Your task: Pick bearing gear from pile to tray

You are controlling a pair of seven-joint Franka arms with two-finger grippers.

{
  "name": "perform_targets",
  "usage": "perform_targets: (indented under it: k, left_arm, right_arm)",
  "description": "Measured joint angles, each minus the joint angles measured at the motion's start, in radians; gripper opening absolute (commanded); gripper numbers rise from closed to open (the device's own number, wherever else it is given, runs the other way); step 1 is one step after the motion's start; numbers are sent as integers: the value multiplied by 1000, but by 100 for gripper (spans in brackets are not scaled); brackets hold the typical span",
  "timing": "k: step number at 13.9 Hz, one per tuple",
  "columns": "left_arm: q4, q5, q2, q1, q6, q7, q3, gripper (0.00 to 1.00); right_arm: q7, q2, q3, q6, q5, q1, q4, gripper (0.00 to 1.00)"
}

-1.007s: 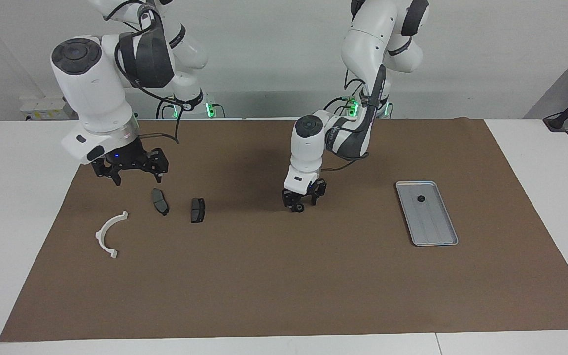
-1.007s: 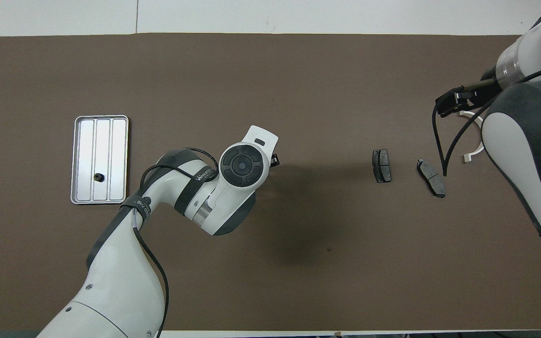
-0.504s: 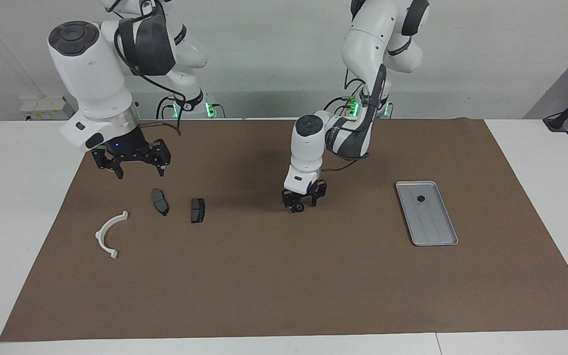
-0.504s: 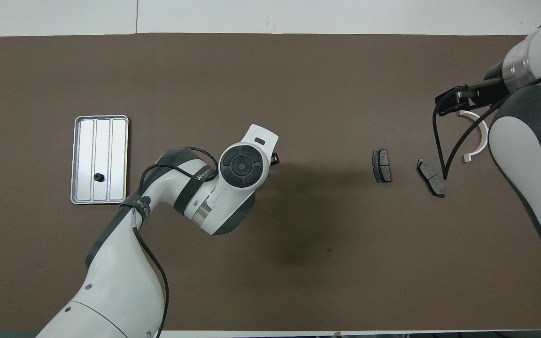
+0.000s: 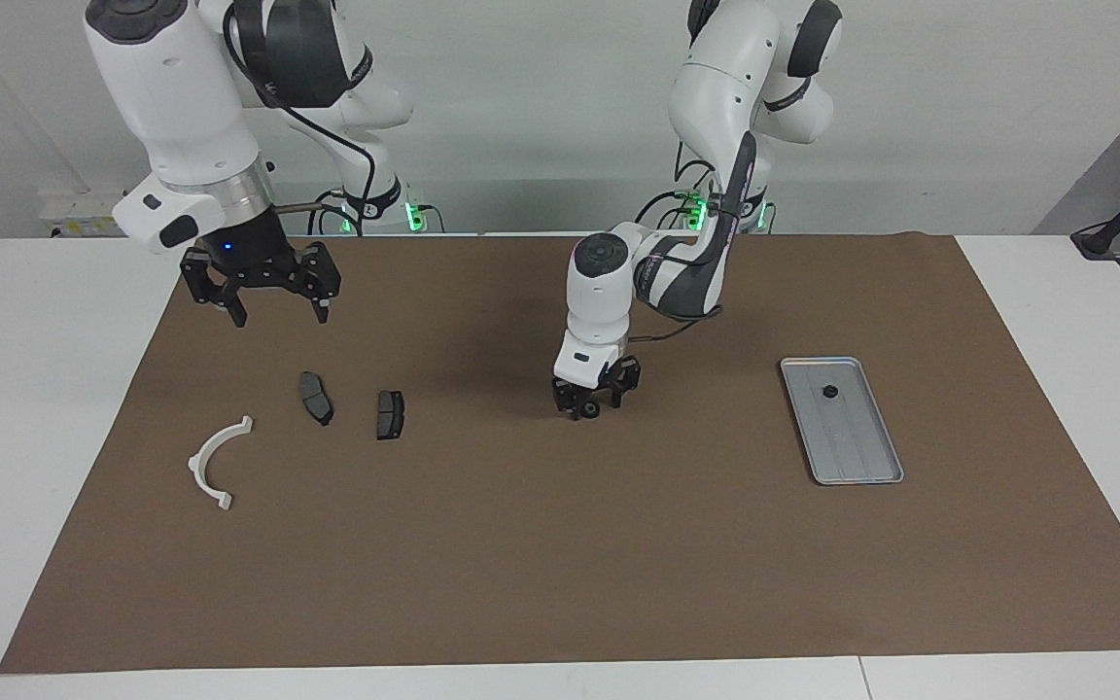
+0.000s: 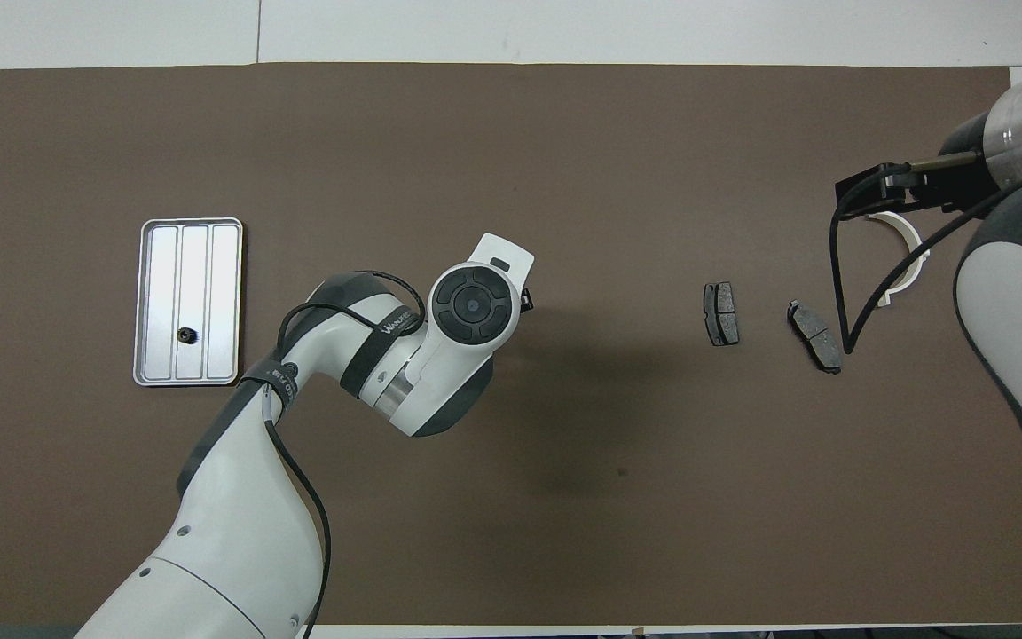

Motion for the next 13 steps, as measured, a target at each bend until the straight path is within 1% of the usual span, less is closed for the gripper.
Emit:
perform_targets:
  k: [4, 7, 9, 13]
  left_arm:
    - [22, 0, 11, 0, -10, 0, 0, 74]
    - [30, 1, 11, 0, -15, 0, 2, 66]
    - [30, 1, 11, 2, -15, 0, 5, 63]
    - [31, 1, 11, 4, -15, 0, 8, 44]
  right_arm:
    - [-1, -49, -23, -46, 0, 1, -31, 100]
    - [-24, -65, -23, -52, 3, -17, -39, 100]
    - [-28, -89, -23, -52, 4, -19, -59, 100]
    - [-28, -163, -3, -55, 6, -20, -106, 100]
